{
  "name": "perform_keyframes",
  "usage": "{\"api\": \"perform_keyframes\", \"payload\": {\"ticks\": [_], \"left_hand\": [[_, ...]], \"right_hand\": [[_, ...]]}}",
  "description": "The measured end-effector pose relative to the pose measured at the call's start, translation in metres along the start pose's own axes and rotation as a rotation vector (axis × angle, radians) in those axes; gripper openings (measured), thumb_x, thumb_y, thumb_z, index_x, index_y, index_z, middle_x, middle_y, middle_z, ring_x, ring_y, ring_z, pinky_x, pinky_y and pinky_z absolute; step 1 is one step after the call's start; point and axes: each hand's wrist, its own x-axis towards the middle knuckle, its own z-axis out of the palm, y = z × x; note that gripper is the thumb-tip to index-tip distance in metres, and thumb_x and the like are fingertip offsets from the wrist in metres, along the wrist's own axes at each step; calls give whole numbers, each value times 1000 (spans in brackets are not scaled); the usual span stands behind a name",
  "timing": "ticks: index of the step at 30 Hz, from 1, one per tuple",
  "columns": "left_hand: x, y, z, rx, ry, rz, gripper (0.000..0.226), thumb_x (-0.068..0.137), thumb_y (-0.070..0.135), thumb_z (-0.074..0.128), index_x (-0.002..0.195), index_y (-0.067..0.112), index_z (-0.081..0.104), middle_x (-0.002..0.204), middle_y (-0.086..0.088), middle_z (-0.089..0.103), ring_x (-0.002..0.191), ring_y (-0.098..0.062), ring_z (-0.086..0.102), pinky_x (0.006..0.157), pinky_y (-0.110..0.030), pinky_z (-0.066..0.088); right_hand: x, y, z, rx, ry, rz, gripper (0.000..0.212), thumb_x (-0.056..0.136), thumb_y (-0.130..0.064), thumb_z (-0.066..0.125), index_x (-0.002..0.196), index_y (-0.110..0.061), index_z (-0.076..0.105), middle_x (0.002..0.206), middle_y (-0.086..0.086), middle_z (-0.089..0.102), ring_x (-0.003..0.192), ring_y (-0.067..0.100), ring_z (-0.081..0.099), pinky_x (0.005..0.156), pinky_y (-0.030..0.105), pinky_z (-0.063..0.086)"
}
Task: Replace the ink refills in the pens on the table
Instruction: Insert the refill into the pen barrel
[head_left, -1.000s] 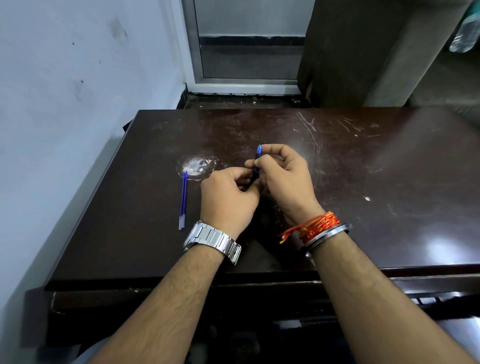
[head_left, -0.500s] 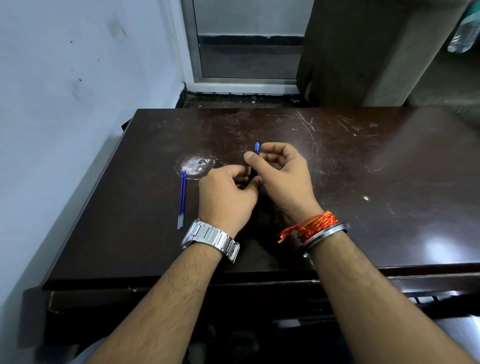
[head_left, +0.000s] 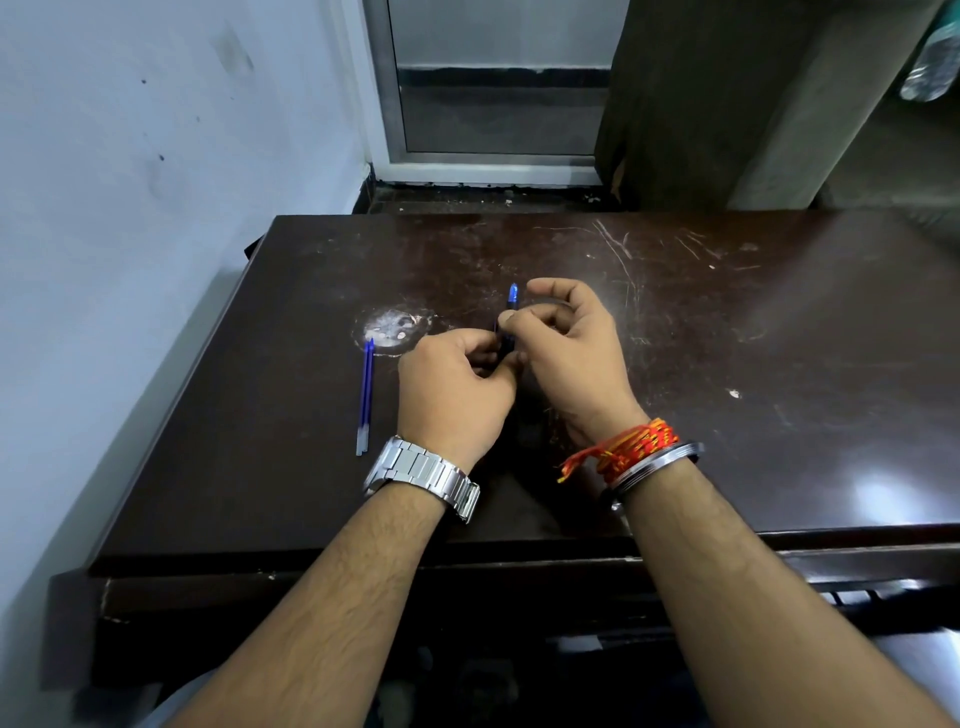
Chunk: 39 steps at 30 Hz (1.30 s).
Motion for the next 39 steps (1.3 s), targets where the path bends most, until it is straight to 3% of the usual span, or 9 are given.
{"api": "perform_keyframes", "payload": {"ticks": [3, 7, 12, 16, 22, 28, 31, 35, 39], "left_hand": [[0, -1, 1, 1, -11, -9, 15, 73, 21, 79, 88, 20, 79, 75, 9, 75, 67, 4, 67, 63, -14, 54], [0, 0, 1, 7, -3, -1, 13, 73, 21, 79, 86, 19, 78, 75, 7, 75, 68, 0, 68, 67, -19, 56], [-1, 0, 1, 17, -12, 1, 14, 73, 21, 78, 88, 20, 79, 76, 7, 76, 68, 1, 68, 66, -17, 55], [0, -1, 0, 8, -10, -9, 14, 73, 21, 79, 87, 18, 78, 76, 7, 74, 69, -2, 68, 68, -22, 57], [-1, 1, 0, 7, -15, 4, 12, 73, 19, 78, 85, 19, 79, 76, 6, 76, 68, -3, 69, 68, -25, 58], [0, 0, 1, 14, -5, -9, 14, 72, 21, 79, 86, 19, 78, 74, 9, 74, 69, 0, 68, 66, -15, 54], [-1, 0, 1, 24, -8, 13, 12, 73, 20, 78, 85, 20, 79, 75, 7, 76, 67, 0, 68, 66, -18, 55], [-1, -1, 2, 25, -14, 3, 14, 73, 21, 79, 87, 21, 79, 76, 8, 75, 67, 3, 67, 65, -15, 54], [-1, 0, 1, 20, -7, 2, 13, 73, 21, 78, 86, 18, 79, 76, 6, 75, 68, -2, 69, 68, -22, 57]], "right_hand": [[1, -3, -2, 37, 6, 37, 26, 78, -13, 66, 101, -23, 59, 81, 5, 76, 68, 14, 68, 65, 32, 52], [-1, 0, -1, -43, 42, -12, 30, 79, -22, 80, 102, -22, 61, 85, -5, 69, 70, 10, 63, 67, 32, 55], [0, -3, 0, 27, -14, 29, 20, 87, -4, 63, 95, -23, 61, 75, -2, 75, 59, 4, 62, 58, 22, 48], [-2, -2, 0, -21, 3, 10, 20, 83, -20, 76, 97, -24, 62, 89, 1, 72, 66, 10, 60, 66, 32, 50], [-1, -3, -1, 4, -14, 21, 23, 84, -7, 71, 98, -22, 62, 74, -2, 72, 59, 7, 61, 61, 26, 49], [-1, 0, 0, -26, 2, 26, 27, 80, -25, 80, 102, -22, 64, 83, -4, 75, 61, 4, 62, 65, 28, 50], [0, 0, -2, -41, -8, 16, 20, 84, -15, 74, 98, -24, 62, 68, -9, 70, 60, 6, 61, 63, 28, 48], [1, -2, -3, 35, -39, 62, 19, 86, -7, 61, 97, -22, 64, 76, -2, 77, 63, 6, 67, 58, 22, 50], [0, 0, -2, -38, -12, 5, 19, 81, -22, 77, 95, -25, 65, 80, -2, 73, 64, 8, 63, 63, 27, 50]]}}
